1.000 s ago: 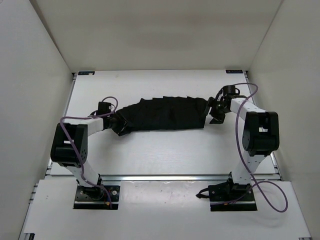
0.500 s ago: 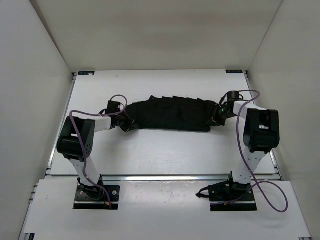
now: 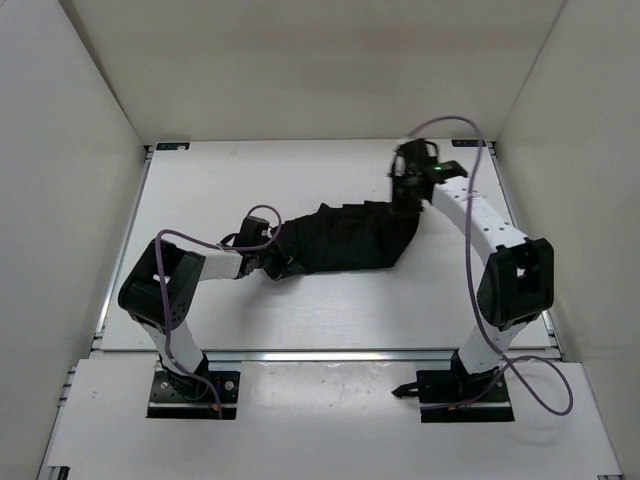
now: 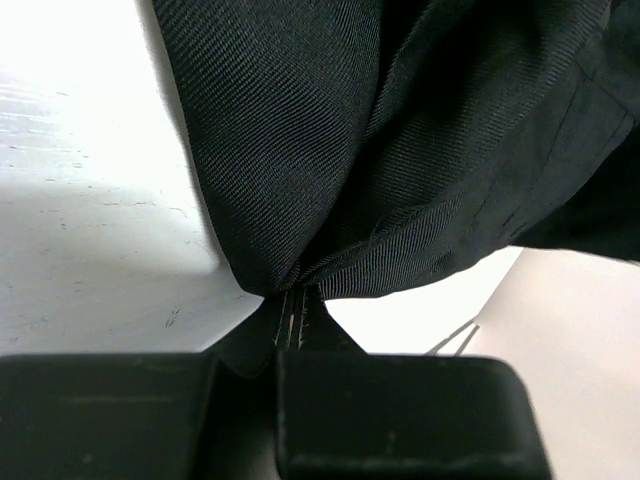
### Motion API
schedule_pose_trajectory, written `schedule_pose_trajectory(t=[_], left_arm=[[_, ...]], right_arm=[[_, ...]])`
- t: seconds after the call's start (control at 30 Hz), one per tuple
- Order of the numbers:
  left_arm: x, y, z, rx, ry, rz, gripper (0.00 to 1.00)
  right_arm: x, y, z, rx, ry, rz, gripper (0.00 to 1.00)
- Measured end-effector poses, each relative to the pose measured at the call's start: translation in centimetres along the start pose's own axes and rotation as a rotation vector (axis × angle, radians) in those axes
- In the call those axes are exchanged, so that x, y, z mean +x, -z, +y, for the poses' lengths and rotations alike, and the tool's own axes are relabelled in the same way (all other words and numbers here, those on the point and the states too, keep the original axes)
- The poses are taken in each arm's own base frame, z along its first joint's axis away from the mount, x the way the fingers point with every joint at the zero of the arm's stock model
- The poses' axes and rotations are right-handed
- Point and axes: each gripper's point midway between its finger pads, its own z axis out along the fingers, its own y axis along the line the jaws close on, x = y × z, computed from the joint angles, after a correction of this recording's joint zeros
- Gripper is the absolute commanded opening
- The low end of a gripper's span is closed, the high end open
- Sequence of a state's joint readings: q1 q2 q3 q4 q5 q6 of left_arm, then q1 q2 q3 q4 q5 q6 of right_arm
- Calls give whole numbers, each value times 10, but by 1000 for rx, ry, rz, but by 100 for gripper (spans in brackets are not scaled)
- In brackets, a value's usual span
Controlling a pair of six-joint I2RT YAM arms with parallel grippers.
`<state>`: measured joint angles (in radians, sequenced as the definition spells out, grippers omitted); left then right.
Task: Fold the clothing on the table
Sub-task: Fold the skirt
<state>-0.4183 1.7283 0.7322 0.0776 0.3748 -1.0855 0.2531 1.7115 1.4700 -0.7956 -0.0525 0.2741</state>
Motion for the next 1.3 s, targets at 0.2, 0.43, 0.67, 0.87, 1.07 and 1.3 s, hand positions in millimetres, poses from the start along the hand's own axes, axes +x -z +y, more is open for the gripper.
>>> schedule_pose_trajectory(t=[0.2, 0.43, 0.67, 0.87, 1.07, 1.3], left_arm=[[0, 0, 1, -3, 5, -1, 0], [-2, 3, 7, -11, -13, 10, 0], [-2, 12, 16, 0, 3, 28, 27], [-26, 53, 18, 29, 67, -59, 33], [-88, 156, -38, 252, 58, -421, 34], [-106, 188, -32, 297, 109, -553, 36]], right_arm=[[22, 3, 166, -264, 279, -44, 0], [97, -95, 199, -265, 391, 189, 0], [108, -105, 225, -287, 463, 202, 0], [107, -116, 227, -178, 495, 185, 0], [107, -115, 221, -87, 498, 171, 14], [119, -88, 228, -171, 548, 182, 56]])
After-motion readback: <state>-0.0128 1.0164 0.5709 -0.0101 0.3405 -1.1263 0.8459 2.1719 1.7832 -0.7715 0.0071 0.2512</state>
